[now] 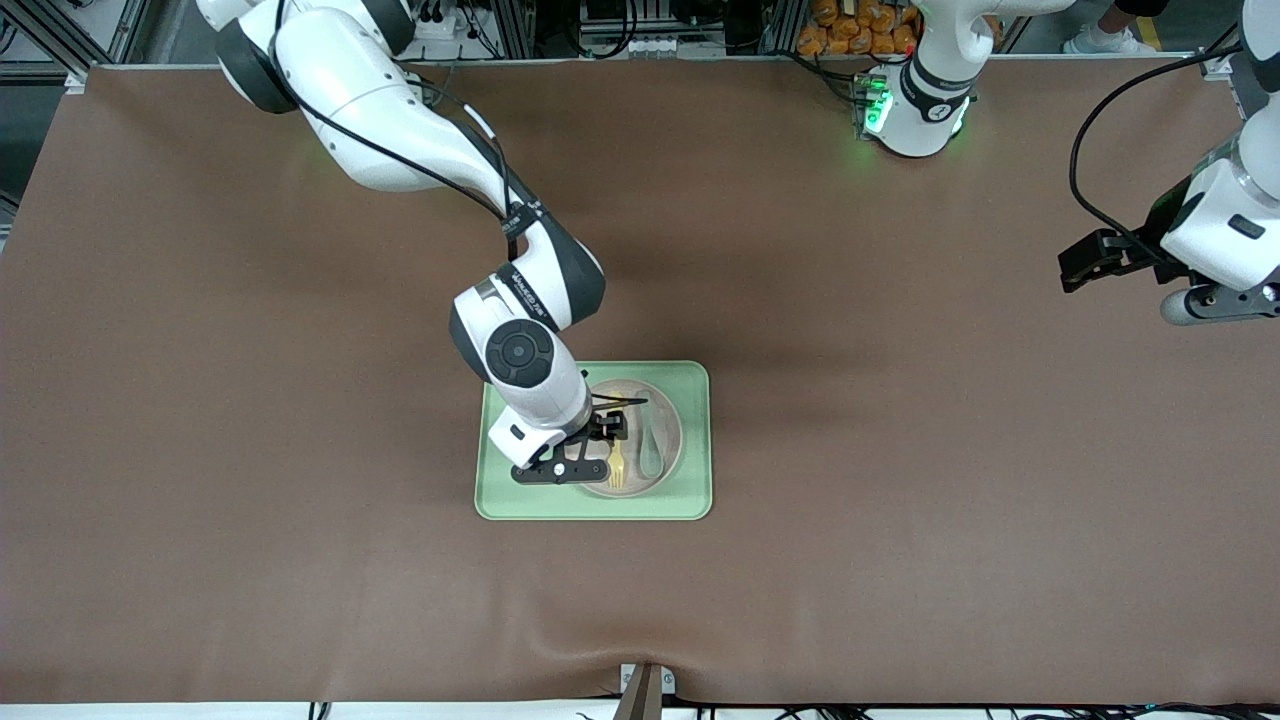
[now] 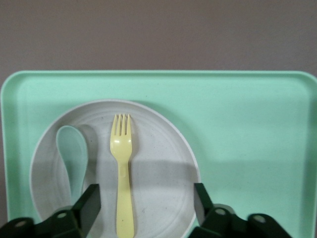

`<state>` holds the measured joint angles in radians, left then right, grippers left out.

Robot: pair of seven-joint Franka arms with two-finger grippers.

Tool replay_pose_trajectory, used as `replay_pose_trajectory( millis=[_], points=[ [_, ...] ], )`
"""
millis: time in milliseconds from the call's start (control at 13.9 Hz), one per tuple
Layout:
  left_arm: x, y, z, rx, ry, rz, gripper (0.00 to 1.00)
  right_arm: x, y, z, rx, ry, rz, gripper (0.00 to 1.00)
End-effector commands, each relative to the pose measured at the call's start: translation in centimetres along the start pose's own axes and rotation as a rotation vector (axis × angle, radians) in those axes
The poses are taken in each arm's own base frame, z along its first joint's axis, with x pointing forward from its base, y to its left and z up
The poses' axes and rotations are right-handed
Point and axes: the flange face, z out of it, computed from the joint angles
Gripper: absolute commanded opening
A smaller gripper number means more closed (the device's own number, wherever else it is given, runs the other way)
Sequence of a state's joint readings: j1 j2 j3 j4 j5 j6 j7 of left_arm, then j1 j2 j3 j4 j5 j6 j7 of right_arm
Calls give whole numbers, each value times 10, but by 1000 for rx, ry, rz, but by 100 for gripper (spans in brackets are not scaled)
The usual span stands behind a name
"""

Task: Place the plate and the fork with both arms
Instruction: 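Lower the right gripper over the plate and grasp the yellow fork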

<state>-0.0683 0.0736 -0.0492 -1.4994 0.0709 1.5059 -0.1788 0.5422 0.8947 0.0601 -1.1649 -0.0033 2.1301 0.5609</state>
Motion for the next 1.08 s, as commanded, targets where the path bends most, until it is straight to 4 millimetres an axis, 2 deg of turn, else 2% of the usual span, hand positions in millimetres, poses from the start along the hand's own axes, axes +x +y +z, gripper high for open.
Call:
replay_pose_trajectory(
  millis=[0,287,430,502,645,1004],
  points=[
    [-5,-2,-5,-32,-3,8,100,-1,-11,10,-21,11,-1,76],
    [-2,-12,-12,-41,41,-8,100,-12,-23,33,-25,17,-27,69],
    [-9,-19,-19,-43,53,-15,100,-15,-24,41,-32,10,-34,69],
    [-11,-22,-15,-44,43,-16,100,-16,-25,42,-34,8,-35,67],
    [-10,-40,-13,-84,35,-24,100,-18,-25,47,-39,2,-37,64],
    [-11,-37,-19,-87,47,-5,100,-27,-34,58,-52,-6,-50,62]
  ],
)
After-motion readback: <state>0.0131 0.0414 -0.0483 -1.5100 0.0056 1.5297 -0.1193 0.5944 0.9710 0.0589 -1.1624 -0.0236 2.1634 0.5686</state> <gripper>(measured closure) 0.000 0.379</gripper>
